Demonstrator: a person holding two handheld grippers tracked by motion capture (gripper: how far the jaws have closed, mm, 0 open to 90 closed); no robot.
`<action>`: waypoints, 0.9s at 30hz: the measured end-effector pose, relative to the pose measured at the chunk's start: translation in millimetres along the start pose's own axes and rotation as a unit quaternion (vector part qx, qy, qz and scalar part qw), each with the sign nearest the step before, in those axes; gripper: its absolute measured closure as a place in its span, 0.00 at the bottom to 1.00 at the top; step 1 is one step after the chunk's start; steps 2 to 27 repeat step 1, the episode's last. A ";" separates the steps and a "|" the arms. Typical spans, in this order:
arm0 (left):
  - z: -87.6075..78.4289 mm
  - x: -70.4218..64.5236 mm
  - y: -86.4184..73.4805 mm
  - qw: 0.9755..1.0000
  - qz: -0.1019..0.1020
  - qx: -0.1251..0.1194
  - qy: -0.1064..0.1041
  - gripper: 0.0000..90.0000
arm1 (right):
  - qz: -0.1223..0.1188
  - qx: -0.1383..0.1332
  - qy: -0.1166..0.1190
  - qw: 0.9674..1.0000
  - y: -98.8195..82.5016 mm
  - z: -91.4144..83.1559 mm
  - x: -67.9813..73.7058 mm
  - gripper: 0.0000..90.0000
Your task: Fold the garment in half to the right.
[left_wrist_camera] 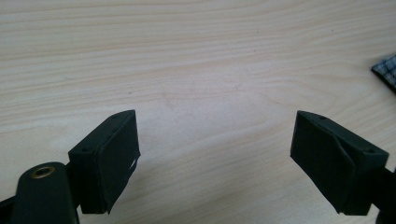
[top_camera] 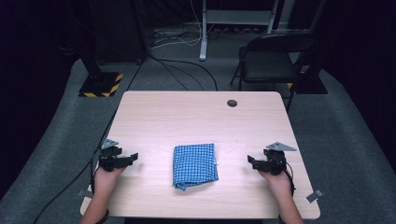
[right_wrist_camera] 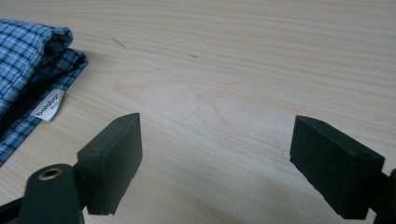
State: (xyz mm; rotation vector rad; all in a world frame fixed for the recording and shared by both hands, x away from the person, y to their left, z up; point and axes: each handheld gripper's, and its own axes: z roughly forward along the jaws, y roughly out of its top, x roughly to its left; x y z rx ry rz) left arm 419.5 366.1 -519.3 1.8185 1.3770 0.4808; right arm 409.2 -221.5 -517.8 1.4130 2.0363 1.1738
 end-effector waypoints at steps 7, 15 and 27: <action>-0.9 -0.1 0.3 1.000 0.000 -0.004 -0.001 0.17 | -0.001 -0.002 0.001 1.000 0.3 -0.1 0.5 0.17; -0.9 -0.1 0.3 1.000 0.000 -0.004 -0.001 0.17 | -0.001 -0.002 0.001 1.000 0.3 -0.1 0.5 0.17; -0.9 -0.1 0.3 1.000 0.000 -0.004 -0.001 0.17 | -0.001 -0.002 0.001 1.000 0.3 -0.1 0.5 0.17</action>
